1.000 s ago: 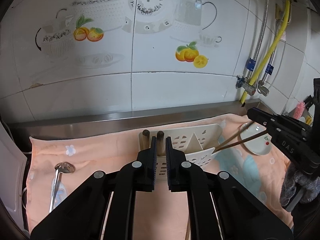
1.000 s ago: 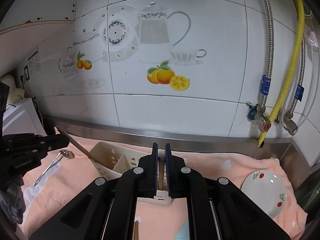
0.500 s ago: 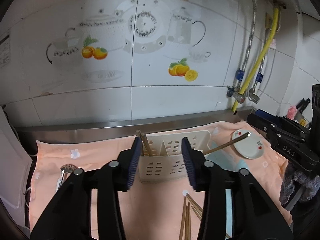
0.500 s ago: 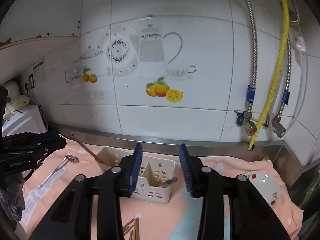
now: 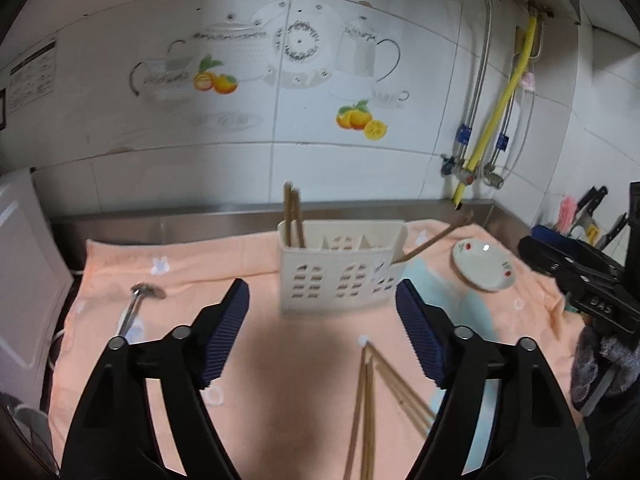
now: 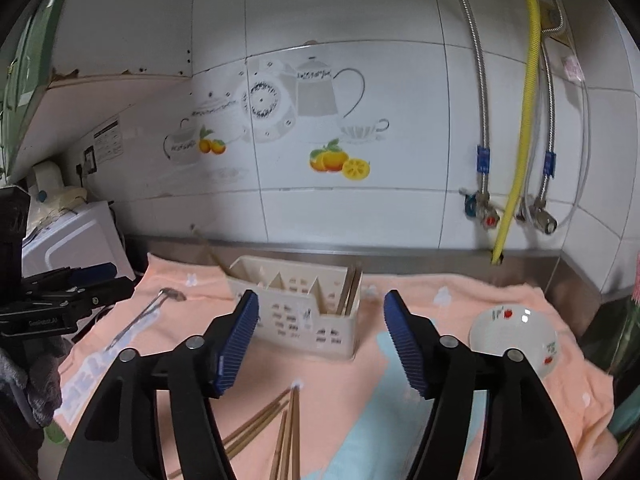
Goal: Organize utensils
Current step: 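Move both open tools back down to the loose chopsticks on the towel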
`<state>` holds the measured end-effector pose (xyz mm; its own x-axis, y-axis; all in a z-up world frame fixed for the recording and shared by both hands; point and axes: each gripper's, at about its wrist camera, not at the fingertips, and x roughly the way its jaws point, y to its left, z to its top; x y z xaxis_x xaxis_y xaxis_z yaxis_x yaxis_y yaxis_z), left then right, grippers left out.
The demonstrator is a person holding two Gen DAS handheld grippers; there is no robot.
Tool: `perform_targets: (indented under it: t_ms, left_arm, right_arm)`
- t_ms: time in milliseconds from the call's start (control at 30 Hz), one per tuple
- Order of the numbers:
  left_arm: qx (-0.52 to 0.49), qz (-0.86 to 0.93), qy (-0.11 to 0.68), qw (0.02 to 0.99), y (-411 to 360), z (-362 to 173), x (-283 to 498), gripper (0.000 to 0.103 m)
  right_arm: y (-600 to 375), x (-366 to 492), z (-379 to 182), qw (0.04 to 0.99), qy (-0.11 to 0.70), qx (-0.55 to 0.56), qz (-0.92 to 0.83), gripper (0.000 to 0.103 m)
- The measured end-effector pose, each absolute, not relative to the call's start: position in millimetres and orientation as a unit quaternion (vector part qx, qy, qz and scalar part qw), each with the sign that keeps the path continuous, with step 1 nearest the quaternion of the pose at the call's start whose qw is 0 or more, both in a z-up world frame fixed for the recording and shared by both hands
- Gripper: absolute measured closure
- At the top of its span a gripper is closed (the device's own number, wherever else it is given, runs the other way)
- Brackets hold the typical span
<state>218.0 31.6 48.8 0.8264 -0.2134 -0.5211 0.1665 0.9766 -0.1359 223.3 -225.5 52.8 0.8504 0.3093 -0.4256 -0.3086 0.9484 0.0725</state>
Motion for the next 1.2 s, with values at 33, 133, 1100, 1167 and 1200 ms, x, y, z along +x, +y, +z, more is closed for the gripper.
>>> perform_targets:
  t_ms: [33,133,1100,1167,1200]
  left_arm:
    - [-0.040,-0.098,0.280,0.954,32,44,214,0.025]
    - [-0.034,-0.097,0.289,0.952,33,31,203,0.017]
    - [-0.042,-0.068,0.362,0.929,43,-71,149,0.009]
    - [-0.046,-0.066,0.368,0.926,45,-77,148,0.009]
    - [-0.048,-0.066,0.371,0.925,45,-79,147,0.009]
  right_arm:
    - [-226,219,48,0.961,0.224,-0.001,0.162,0.035]
    - [-226,207,32,0.958,0.233,-0.001,0.167,0.028]
    - [-221,147,-90,0.924,0.335,-0.017,0.185,0.018]
    - [-221,146,-96,0.922,0.341,-0.020,0.185,0.019]
    - [-221,146,-98,0.922,0.342,-0.021,0.183,0.021]
